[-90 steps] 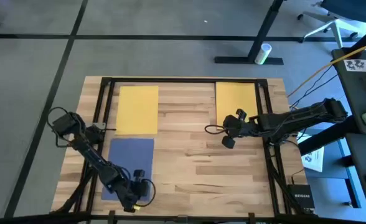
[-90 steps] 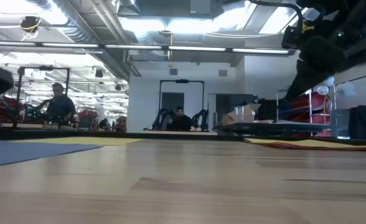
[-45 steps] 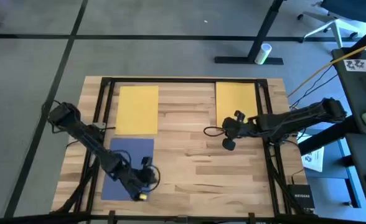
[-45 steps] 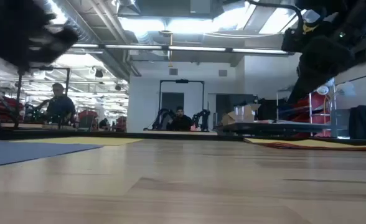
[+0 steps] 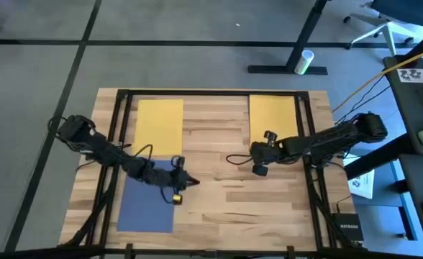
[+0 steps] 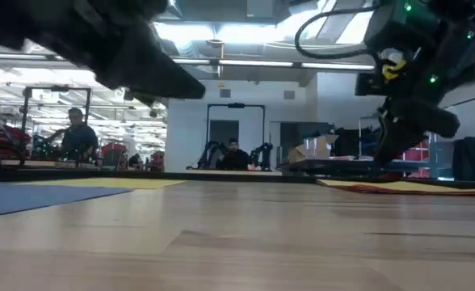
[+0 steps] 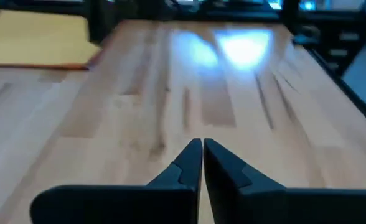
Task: Organize paper
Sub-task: Stack the yellow paper on top of the yellow paper
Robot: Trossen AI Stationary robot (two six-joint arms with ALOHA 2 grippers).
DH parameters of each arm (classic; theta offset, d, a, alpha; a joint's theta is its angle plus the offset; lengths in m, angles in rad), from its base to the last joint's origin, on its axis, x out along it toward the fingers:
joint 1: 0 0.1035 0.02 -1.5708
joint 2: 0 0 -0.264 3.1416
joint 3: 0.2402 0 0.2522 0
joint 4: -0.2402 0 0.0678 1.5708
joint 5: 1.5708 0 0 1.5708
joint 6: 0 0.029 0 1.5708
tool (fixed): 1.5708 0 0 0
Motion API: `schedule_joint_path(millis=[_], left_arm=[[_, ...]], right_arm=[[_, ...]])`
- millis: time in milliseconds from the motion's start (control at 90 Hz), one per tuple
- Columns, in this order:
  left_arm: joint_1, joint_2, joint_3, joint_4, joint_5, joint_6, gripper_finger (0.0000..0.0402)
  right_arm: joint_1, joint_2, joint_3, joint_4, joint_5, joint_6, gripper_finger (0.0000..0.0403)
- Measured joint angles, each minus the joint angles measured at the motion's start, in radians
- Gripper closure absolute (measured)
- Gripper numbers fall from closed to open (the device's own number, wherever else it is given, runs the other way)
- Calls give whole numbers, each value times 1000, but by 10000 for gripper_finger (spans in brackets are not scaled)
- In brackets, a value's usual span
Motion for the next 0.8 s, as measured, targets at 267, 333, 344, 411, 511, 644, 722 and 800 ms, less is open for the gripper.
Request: schedule_joint_path(millis=[267,333,344,411,511,644,722,800], left_arm=[[172,0,-26,104,64,138,402],[217,0,-26,112,102,154,402],[223,0,-26,111,107,157,402],[261,0,-26,107,135,173,402],[307,0,-26,104,165,190,402],[348,0,-26,99,215,192,402],[363,0,-26,98,241,195,402],[369,0,-26,97,245,202,402]], right_arm=[[0,67,0,55,59,-18,271],[0,80,0,46,82,-23,263],[0,82,0,47,83,-24,262],[-4,90,0,43,82,-37,262],[-15,103,0,48,80,-45,266],[-44,114,0,49,80,-65,275],[-67,120,0,57,77,-78,280],[-88,120,-1,54,64,-98,284]])
